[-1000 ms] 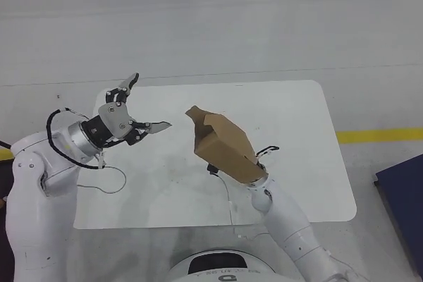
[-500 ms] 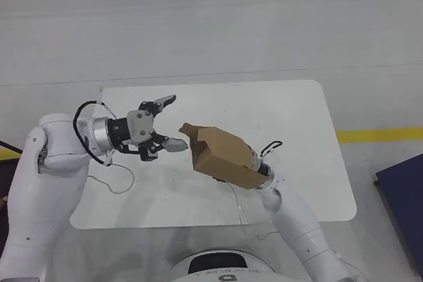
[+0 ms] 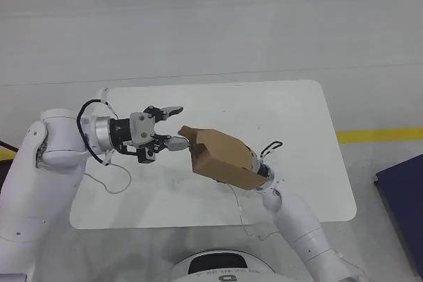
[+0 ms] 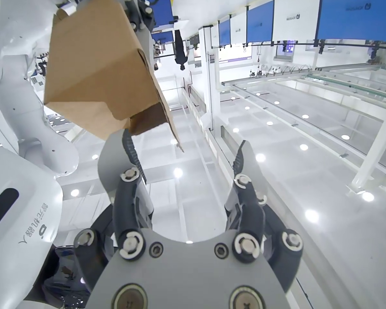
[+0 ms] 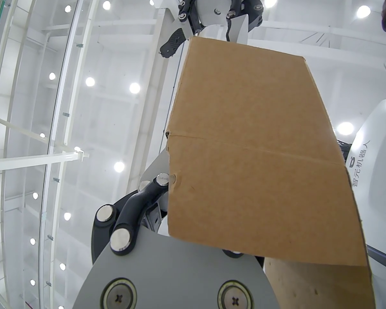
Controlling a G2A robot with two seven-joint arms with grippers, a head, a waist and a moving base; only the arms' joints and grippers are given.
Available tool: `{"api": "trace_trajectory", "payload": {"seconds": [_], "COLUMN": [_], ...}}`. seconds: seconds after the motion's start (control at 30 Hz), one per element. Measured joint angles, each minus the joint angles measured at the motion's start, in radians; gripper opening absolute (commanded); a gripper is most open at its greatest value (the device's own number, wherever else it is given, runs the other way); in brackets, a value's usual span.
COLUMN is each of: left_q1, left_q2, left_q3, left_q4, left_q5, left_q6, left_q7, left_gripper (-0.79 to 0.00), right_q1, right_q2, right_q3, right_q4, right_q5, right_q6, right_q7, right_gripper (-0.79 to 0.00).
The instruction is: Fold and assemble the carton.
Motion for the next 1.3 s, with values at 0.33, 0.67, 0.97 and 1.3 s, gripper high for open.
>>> {"api": "trace_trajectory", "payload": {"seconds": [0.33, 0.67, 0.97, 1.3], "left_q1": [-0.05, -0.094, -0.102, -0.114], "left_q2": [0.025, 0.042, 0.056, 0.07], "left_q3": [0.091, 0.148, 0.18, 0.21], "left_q4": [0.032, 0.069, 0.078, 0.047], "left_q5": [0.043, 0.068, 0.104, 0.108], "left_q6": [0.0, 0.0, 0.0, 0.0], "left_q7": [-0.088, -0.173, -0.212, -0.235], "left_gripper": [-0.292, -0.342, -0.422, -0.57], "right_q1": [0.006, 0.01, 0.015, 0.018], "right_q2": [0.009, 0.018, 0.025, 0.033], "right_q3": [-0.016, -0.029, -0.047, -0.057], "right_q4": [0.005, 0.006, 0.005, 0.013], "right_q5": [0.005, 0.011, 0.013, 0.016], "right_q6": [-0.009, -0.018, -0.021, -0.033], "right_q7": [0.009, 0.018, 0.021, 0.033], "right_gripper": [-0.785, -0.785, -0.785, -0.785]}}
